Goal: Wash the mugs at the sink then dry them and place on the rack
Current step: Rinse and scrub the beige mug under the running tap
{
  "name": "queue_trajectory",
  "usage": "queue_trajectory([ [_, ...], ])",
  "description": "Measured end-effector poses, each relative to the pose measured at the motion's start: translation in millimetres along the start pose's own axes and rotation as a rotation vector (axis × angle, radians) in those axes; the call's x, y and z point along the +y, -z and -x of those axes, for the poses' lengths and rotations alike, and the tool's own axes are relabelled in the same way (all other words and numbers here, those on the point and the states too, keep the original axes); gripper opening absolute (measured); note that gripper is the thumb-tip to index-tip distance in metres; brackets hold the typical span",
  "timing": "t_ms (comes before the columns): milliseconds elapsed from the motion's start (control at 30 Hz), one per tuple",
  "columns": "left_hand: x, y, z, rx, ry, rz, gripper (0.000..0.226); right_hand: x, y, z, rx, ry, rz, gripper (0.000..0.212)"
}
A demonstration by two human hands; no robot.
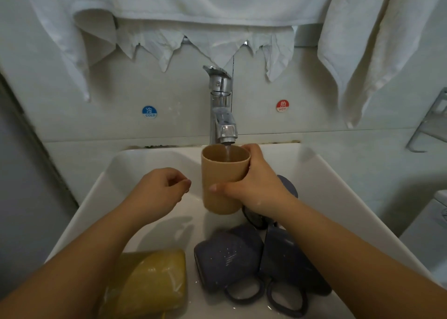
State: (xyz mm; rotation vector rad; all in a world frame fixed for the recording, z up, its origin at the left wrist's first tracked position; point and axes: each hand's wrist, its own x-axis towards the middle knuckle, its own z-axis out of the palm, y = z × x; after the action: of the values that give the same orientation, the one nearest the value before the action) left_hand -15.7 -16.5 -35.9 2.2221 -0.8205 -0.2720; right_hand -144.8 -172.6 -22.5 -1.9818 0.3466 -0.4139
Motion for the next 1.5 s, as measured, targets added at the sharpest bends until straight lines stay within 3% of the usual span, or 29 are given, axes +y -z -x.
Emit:
queue_trajectory([
  [133,0,1,0,0.014,-0.016,-0.009,0.015,1,2,5,-0.094,0.015,0.061,0.079],
  [933,-2,3,-2,-0.001,-0.033,-0.031,0.016,-6,18,-2,0.006,0.021,0.023,0.074],
  [1133,-5,2,-3,-0.059,-0.019,-0.032,0.015,-27,45,-4,-0.064,0.084,0.444,0.080],
  [1300,-4,1,-2,-0.088,-0.033,-0.043,0.019,-40,49,4,-0.137,0.113,1.000,0.092],
  [1500,-2,-2,2,-0.114,-0.039,-0.071,0.019,-40,45,9,-0.272,0.344,1.661,0.082],
])
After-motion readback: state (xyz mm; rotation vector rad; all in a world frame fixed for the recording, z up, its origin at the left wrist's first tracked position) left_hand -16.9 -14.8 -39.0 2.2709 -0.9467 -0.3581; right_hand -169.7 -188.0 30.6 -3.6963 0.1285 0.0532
